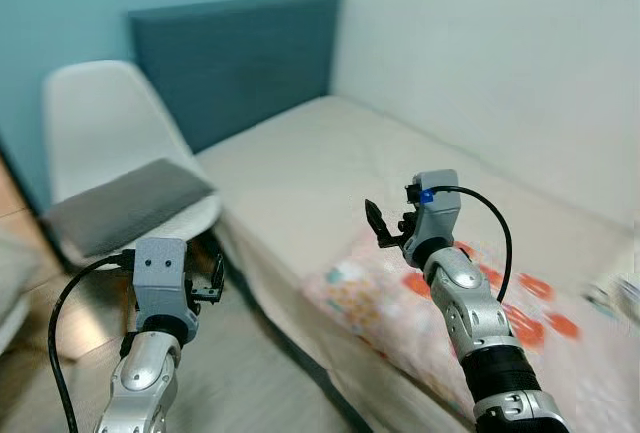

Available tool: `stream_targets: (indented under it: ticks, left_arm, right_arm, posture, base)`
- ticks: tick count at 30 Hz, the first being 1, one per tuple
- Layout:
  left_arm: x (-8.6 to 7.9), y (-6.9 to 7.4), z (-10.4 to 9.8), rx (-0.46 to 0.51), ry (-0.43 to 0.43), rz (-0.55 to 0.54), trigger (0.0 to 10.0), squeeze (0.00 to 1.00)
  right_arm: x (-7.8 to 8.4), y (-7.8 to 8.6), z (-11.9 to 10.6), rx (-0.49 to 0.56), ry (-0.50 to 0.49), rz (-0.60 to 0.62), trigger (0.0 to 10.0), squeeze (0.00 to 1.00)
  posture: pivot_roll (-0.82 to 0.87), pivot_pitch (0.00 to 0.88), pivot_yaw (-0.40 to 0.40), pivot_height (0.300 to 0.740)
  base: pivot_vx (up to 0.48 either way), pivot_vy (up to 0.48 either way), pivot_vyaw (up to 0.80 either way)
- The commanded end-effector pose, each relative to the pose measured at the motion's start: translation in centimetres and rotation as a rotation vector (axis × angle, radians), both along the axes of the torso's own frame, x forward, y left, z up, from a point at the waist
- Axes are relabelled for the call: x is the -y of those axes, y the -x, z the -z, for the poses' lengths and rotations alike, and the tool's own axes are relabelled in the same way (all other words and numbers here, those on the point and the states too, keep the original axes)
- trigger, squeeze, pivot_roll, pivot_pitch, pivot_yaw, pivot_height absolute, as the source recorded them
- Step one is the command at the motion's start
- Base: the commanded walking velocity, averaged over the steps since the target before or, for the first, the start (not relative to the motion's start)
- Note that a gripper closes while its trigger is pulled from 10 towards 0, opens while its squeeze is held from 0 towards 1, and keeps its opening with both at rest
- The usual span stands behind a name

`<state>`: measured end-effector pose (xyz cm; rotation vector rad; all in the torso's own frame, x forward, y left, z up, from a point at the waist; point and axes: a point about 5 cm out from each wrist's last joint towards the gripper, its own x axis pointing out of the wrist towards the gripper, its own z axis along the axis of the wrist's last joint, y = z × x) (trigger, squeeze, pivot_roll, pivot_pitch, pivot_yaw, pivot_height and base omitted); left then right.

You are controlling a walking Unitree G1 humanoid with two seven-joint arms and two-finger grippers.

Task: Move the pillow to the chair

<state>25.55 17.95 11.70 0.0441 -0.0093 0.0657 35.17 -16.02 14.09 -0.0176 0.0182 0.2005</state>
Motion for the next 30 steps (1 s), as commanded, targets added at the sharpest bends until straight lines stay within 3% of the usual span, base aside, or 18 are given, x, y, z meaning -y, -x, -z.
stream_targets:
  ticks: [1, 11, 16, 24, 30]
  left_arm:
    - [0.2, 0.0, 0.0, 0.012, 0.020, 0.016, 10.0, 0.00]
    - [0.2, 0.1, 0.1, 0.016, 0.016, 0.017, 10.0, 0.00]
    - [-0.5, 0.3, 0.3, 0.017, 0.009, -0.002, 10.0, 0.00]
    - [-0.3, 0.1, 0.1, 0.027, 0.012, 0.015, 10.0, 0.00]
    - [-0.2, 0.0, 0.0, 0.035, 0.013, 0.014, 10.0, 0.00]
  right_arm:
    - [-0.2, 0.1, 0.1, -0.008, 0.007, -0.002, 10.0, 0.00]
    - [0.0, 0.2, 0.5, -0.037, 0.003, 0.004, 10.0, 0.00]
    - [1.2, 1.3, 2.5, -0.111, 0.000, 0.018, 10.0, 0.00]
    - [1.1, 1.6, 3.0, -0.127, -0.018, -0.001, 10.0, 0.00]
    - [0.8, 1.3, 2.4, -0.104, -0.009, -0.021, 10.0, 0.00]
  posture:
    - [0.09, 0.000, -0.050, 0.740]
    - [0.08, 0.000, -0.048, 0.740]
    - [0.07, 0.000, -0.043, 0.740]
    - [0.07, 0.000, -0.042, 0.740]
    - [0.07, 0.000, -0.043, 0.740]
  base:
    - [0.000, 0.000, -0.74]
    - [0.000, 0.000, -0.75]
    - [0.000, 0.000, -0.74]
    - [0.000, 0.000, -0.74]
    - [0.042, 0.000, 0.00]
